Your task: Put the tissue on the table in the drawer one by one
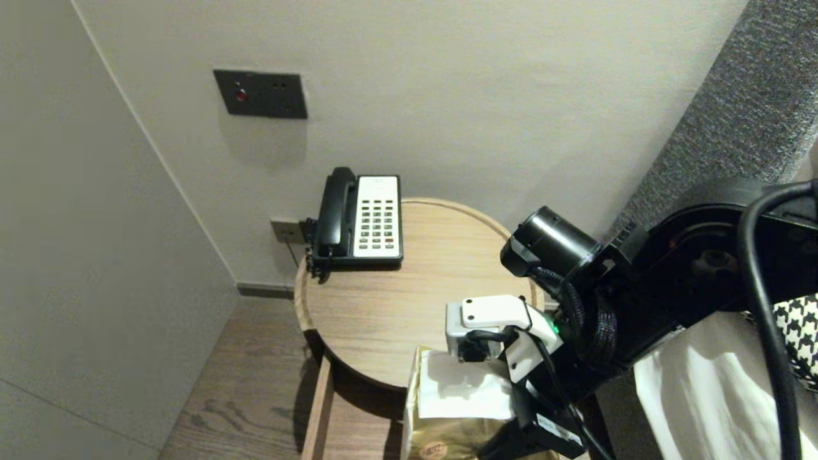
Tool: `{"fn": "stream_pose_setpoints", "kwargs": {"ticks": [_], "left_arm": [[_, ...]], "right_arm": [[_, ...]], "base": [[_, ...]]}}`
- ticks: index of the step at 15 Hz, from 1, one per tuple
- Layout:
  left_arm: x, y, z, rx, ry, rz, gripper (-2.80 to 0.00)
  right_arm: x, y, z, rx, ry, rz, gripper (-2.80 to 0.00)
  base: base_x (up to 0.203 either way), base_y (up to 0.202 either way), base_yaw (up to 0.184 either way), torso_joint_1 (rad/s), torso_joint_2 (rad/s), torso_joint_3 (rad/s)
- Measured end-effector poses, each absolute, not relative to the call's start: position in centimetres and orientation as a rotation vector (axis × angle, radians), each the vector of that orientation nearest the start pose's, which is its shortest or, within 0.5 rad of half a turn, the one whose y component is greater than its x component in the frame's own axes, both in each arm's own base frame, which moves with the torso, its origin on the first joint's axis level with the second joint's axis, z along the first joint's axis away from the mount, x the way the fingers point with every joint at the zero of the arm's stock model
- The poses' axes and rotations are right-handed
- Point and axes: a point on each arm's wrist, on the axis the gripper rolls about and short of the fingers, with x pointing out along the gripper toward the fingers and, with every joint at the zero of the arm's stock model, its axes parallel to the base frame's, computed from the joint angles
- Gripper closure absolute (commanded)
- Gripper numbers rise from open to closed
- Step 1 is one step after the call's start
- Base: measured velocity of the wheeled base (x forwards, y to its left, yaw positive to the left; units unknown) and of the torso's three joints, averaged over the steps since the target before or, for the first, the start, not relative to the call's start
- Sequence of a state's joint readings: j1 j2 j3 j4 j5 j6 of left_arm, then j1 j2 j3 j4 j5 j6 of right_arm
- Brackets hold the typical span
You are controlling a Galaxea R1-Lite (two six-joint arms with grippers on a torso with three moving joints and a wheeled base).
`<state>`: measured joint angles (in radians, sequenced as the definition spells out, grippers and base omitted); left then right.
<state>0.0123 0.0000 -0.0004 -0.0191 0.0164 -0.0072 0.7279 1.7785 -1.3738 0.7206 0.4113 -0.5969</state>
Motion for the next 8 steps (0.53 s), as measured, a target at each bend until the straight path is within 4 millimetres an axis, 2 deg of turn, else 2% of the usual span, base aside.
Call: {"fn": "stream_pose_setpoints", "kwargs": {"ticks": [5,8], "left_arm": [[-2.3,0.0,7.8,-0.007,-0.02,0.028,0.0],[-2.3,0.0,7.8,-0.007,-0.02,0.029,0.0]], "right_arm": [[19.8,22.7,18.4,-0.658,0.825,1.384,0.0],[19.4,23.4,17.7,-0.691,0.805,1.365,0.0]], "base": [[0.0,0.0,0.0,0.0,0.0,0.0],[0.0,0.0,0.0,0.0,0.0,0.0]]}}
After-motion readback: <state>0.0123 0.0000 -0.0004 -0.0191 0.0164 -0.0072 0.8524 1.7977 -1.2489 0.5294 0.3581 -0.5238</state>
